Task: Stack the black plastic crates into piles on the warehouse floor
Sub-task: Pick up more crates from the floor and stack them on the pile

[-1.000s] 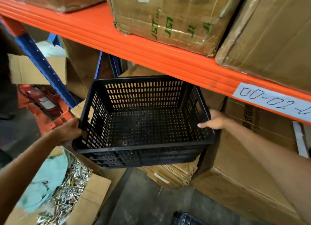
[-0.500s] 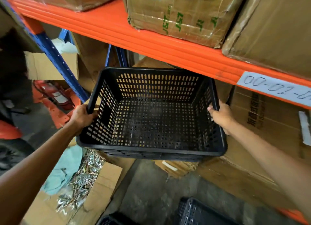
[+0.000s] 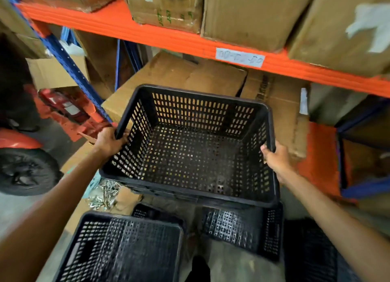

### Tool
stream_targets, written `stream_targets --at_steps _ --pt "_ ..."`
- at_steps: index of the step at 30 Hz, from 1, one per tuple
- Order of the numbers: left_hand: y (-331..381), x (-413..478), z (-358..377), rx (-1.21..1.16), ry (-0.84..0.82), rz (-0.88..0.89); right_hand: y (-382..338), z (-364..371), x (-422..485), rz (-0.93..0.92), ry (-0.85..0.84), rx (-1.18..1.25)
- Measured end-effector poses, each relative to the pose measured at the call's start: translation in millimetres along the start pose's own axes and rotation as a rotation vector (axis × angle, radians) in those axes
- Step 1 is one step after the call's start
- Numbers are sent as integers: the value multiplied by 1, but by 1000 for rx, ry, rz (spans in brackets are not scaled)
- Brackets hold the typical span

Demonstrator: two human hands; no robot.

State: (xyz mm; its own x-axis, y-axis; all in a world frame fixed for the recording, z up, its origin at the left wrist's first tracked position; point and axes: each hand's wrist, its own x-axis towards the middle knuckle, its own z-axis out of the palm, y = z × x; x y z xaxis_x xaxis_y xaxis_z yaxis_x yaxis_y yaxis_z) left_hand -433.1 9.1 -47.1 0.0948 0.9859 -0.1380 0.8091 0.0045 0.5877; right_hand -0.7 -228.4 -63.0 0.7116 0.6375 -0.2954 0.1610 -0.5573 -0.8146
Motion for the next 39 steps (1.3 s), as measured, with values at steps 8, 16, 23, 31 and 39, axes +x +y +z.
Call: stream_targets --at_steps 8,16,23,31,39 --pt "58 -119 102 11 -85 63 127 -112 -64 84 142 -96" --pt "53 -173 241 -73 -260 -30 259 -153 -65 209 168 -167" --pt "7 -176 363 6 -268 -53 371 -122 -10 220 112 -250" --pt "-36 -159 448 55 -270 -91 451 -76 30 202 118 -274" --pt "-54 -167 476 45 -234 -62 492 -59 32 143 203 -336"
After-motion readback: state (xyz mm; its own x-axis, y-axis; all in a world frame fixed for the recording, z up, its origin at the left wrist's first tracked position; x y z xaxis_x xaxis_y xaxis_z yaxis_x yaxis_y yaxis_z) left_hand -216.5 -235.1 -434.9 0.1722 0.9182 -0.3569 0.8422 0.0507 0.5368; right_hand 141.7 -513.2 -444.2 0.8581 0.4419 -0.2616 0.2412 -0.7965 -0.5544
